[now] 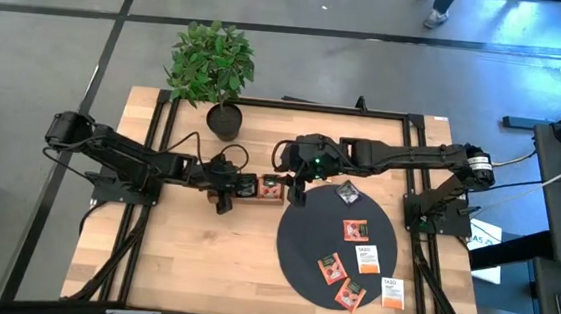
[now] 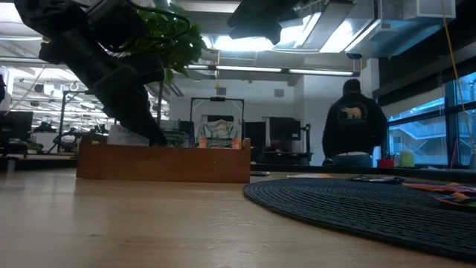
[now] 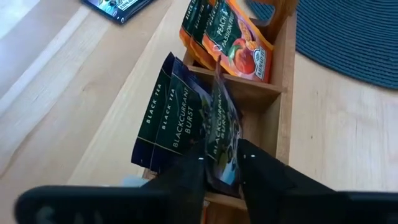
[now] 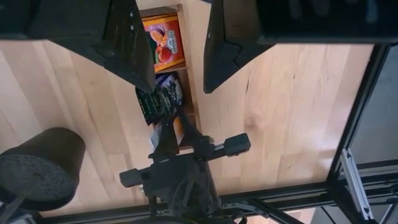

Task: Pick & Place Tea
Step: Put the bottom purple tea bag into the middle section of the wooden organizer, then put the top orange tea bag into the right section of the wooden organizer

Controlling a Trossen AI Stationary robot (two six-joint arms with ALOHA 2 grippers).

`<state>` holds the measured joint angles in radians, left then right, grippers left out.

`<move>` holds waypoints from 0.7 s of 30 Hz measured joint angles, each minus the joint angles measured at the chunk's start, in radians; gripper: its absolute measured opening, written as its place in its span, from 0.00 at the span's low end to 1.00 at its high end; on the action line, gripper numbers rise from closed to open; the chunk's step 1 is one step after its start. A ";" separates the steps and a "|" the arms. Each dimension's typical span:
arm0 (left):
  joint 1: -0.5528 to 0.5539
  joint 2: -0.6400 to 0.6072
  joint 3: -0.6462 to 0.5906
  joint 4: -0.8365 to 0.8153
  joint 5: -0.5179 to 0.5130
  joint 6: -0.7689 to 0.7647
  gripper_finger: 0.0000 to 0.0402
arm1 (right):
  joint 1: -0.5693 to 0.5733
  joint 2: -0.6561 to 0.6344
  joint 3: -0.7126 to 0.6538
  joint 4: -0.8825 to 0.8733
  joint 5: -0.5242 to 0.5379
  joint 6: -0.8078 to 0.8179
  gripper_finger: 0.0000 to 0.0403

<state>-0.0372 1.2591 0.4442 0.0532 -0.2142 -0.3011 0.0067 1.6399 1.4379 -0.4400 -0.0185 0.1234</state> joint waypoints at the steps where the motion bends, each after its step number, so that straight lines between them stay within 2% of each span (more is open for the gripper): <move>1: 0.000 0.000 0.000 0.000 0.000 0.001 0.23 | 0.000 0.000 0.000 0.000 0.000 0.000 0.34; 6: 0.000 -0.009 0.001 -0.002 -0.001 0.004 0.33 | 0.000 0.000 0.000 0.000 0.000 0.001 0.34; 11: 0.000 -0.077 0.025 -0.017 -0.004 0.009 0.39 | 0.000 0.000 0.000 -0.007 0.000 0.002 0.34; 17: 0.000 -0.237 0.074 -0.130 -0.004 0.003 0.41 | 0.000 0.000 0.000 -0.033 -0.001 0.005 0.34; 21: 0.000 -0.408 0.080 -0.184 0.005 -0.092 0.40 | -0.001 -0.002 0.000 -0.176 -0.021 0.064 0.34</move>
<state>-0.0375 0.8511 0.5243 -0.1307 -0.2090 -0.3928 0.0054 1.6378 1.4376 -0.6164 -0.0400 0.1875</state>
